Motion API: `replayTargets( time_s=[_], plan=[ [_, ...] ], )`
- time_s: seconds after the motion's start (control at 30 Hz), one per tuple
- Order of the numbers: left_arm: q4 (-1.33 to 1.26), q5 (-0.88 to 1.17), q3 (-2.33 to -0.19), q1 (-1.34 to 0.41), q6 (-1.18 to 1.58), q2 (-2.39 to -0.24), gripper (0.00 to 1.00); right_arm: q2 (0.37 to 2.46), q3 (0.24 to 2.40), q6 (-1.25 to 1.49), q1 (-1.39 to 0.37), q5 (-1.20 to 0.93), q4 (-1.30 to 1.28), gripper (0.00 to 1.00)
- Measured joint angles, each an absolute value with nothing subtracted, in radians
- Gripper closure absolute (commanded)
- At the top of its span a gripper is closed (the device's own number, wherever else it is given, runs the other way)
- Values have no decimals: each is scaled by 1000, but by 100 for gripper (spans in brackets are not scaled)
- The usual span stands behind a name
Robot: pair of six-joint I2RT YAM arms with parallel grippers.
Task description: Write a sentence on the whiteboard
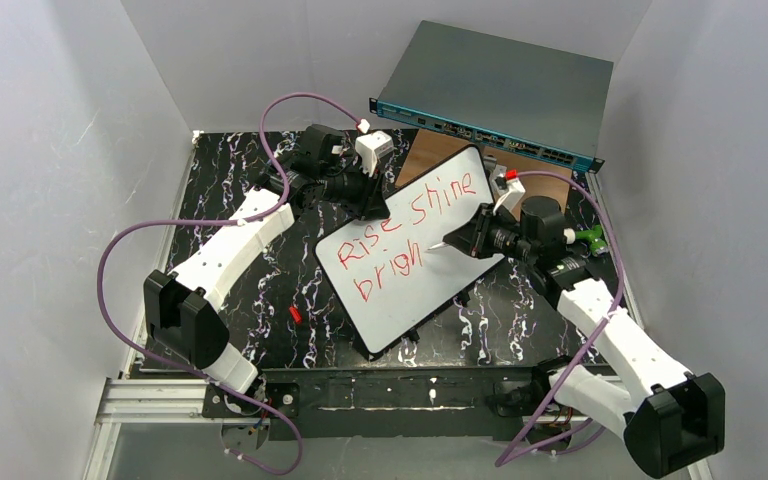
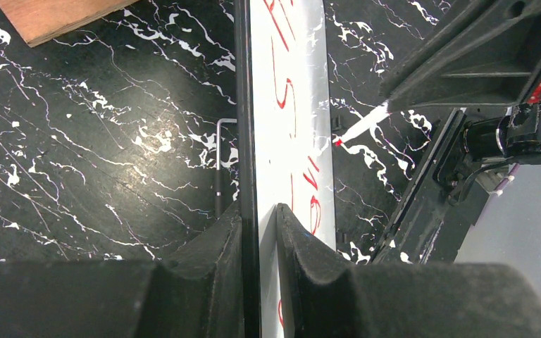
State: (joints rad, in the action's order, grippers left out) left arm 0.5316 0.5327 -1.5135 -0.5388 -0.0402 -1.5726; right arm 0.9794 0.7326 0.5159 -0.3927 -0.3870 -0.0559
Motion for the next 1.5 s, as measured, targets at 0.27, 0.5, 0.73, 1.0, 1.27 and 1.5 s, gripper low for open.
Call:
replayTargets(
  time_s=[0.27,0.5,0.73,1.0,1.27,1.5],
  plan=[
    [531,535,-1514,-539,-40,-1573,100,1049,750,519,-393,-376,-41,99],
    [530,535,-1514,-539,-39,-1573,100,1079,771,528,-393,-399,0,99],
    [530,533,-1513,-539,-35,-1573,100,1118,778,555,-393,-407,25,99],
    [530,532,-1513,-539,-33,-1573,100,1121,780,567,-393,-406,25,99],
    [531,530,-1513,-539,-33,-1573,100,1121,780,569,-393,-392,23,99],
    [530,530,-1514,-538,-33,-1575,100,1120,803,553,-383,-355,-13,99]
  ],
)
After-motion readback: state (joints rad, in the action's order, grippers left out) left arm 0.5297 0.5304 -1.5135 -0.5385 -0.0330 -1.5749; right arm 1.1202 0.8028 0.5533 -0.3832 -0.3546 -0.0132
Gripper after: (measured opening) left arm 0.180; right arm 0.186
